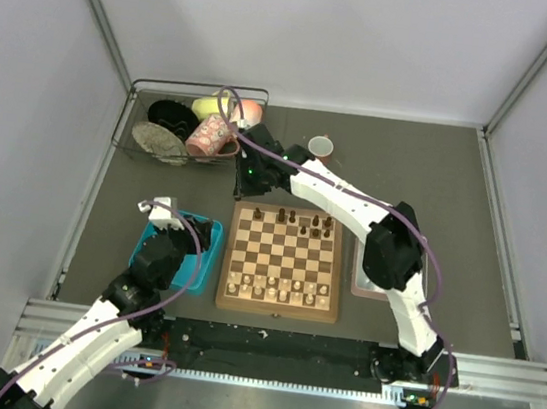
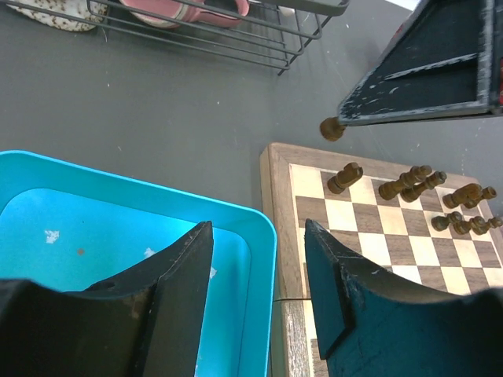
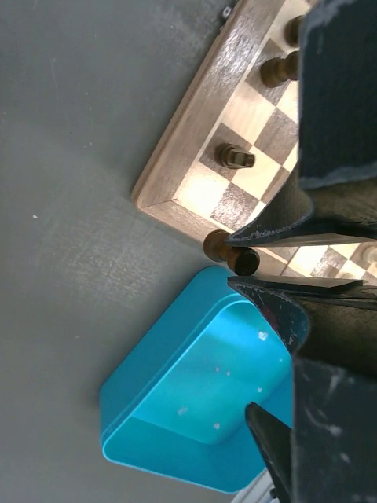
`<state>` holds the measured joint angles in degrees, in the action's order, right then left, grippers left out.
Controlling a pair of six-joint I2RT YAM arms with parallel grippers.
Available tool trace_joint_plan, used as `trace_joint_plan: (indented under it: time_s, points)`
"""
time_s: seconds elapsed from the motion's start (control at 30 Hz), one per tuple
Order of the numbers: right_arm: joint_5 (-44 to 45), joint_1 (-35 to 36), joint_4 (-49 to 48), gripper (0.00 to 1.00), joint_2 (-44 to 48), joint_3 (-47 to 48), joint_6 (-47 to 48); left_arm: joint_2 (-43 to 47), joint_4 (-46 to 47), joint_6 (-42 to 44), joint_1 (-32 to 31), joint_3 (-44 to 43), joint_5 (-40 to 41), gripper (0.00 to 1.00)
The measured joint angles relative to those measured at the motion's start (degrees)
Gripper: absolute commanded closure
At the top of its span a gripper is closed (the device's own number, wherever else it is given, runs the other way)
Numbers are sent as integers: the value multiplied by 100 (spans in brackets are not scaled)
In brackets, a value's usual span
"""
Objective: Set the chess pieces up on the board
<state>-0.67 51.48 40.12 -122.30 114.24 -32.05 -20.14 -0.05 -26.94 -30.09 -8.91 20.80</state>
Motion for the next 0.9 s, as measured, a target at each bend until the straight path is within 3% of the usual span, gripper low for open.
trace_joint_plan:
  time_s: [0.17, 0.9]
  points:
    - [-57, 24, 157, 100, -452, 289, 4, -219, 0, -2, 0, 2, 9, 45]
    - [190, 24, 341, 100, -883, 289, 59, -339, -2, -2, 0, 2, 9, 44]
